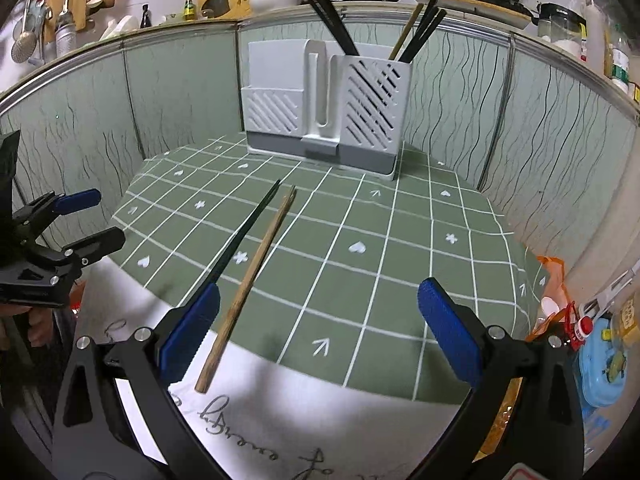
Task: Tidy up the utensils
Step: 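Grasp the black chopstick with the left gripper while the right gripper grasps the wooden chopstick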
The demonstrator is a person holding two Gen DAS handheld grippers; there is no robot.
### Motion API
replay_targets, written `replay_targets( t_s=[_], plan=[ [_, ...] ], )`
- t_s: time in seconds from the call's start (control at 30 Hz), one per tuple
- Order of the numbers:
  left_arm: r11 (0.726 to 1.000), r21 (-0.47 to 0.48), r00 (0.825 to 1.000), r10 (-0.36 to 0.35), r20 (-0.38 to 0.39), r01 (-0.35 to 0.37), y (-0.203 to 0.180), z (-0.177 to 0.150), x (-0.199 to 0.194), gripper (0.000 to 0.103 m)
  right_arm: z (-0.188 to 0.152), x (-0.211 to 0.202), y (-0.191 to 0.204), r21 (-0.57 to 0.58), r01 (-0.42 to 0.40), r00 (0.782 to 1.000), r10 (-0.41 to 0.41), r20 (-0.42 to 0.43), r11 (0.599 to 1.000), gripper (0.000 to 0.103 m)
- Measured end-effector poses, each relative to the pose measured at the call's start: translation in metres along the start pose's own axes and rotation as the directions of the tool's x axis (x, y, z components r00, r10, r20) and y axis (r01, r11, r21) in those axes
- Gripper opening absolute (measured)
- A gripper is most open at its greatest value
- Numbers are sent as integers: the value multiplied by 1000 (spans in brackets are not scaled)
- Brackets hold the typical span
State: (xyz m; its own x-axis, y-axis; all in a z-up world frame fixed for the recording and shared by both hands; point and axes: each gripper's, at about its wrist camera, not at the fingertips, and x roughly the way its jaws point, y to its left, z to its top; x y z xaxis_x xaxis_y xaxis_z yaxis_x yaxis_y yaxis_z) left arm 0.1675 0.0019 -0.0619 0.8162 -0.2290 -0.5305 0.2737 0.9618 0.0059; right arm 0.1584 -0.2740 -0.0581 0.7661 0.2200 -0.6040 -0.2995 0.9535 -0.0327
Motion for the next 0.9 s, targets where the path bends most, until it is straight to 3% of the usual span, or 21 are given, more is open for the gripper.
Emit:
replay_targets(
  t_s=[0.13, 0.33, 0.63, 0.7, 0.9],
  plan=[
    [1000, 2, 1000, 3, -4, -3, -1, -8, 0, 98, -10, 2, 5, 5, -6, 1000, 6, -11, 1000, 90],
    [1000, 3, 1000, 3, -14, -3, -2, -18, 0, 98, -24, 9, 13, 13, -41, 998, 41, -45, 999, 77],
    [1000, -1, 1000, 0, -25, 0, -1, -22, -1, 98, -33, 18, 36, 10, -115, 990, 116, -84, 993, 46],
    [1000, -3, 1000, 0, -29, 0, -1, -23, -2, 98, -35, 22, 42, 2, -127, 987, 127, -95, 992, 35],
    [1000, -21, 999, -20, -40, 20, 0, -27, -5, 98, -36, 27, 50, 10, -132, 986, 132, -99, 991, 16]
  ],
)
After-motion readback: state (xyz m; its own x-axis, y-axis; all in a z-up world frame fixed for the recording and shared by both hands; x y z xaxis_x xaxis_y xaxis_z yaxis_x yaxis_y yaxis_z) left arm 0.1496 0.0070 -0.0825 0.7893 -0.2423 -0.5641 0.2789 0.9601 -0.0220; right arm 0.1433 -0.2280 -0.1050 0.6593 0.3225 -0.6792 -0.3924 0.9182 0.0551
